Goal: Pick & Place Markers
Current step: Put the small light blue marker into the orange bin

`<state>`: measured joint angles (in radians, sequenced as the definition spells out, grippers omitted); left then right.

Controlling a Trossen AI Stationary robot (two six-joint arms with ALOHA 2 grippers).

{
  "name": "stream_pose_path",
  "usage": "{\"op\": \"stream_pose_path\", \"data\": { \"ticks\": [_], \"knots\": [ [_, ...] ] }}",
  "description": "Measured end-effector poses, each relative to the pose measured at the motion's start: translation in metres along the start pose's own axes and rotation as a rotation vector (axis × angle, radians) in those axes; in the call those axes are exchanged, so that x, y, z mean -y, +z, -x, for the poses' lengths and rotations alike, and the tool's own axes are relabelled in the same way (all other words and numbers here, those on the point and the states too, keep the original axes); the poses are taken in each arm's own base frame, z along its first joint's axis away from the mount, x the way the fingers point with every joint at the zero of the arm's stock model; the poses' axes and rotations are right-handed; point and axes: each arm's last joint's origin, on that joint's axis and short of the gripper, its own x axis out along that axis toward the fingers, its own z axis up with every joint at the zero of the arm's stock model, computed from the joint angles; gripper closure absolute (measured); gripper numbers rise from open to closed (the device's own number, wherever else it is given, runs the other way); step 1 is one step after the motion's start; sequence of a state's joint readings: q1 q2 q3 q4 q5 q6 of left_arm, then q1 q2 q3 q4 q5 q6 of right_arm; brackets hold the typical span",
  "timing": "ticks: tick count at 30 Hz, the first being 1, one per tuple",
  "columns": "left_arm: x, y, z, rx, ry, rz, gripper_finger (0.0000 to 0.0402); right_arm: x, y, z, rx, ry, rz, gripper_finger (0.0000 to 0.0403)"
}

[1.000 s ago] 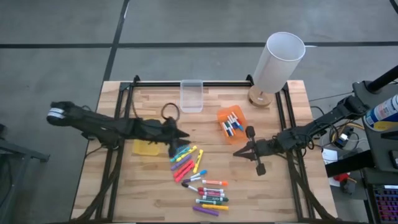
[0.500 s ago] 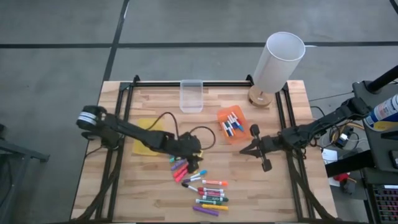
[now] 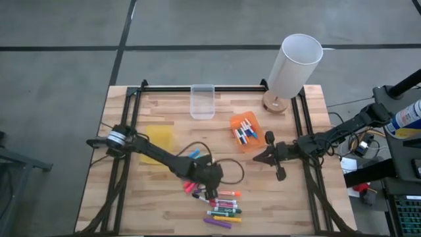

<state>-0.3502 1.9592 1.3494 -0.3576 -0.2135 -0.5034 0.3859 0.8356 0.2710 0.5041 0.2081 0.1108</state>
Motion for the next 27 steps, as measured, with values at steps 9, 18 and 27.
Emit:
{"op": "stream_pose_path", "data": {
  "ticks": [9,18,27],
  "knots": [
    [0.008,-0.003,-0.014,-0.040,0.089,0.024,0.0232,0.000,0.000,0.000,-0.003,0.007,-0.013,0.0394],
    [0.008,-0.010,-0.024,-0.073,0.109,0.038,0.0232,0.000,0.000,0.000,-0.002,0.007,-0.010,0.0394],
    [0.007,-0.013,-0.027,-0.095,0.108,0.037,0.0295,0.000,0.000,0.000,-0.001,0.006,-0.010,0.0394]
  ]
}}
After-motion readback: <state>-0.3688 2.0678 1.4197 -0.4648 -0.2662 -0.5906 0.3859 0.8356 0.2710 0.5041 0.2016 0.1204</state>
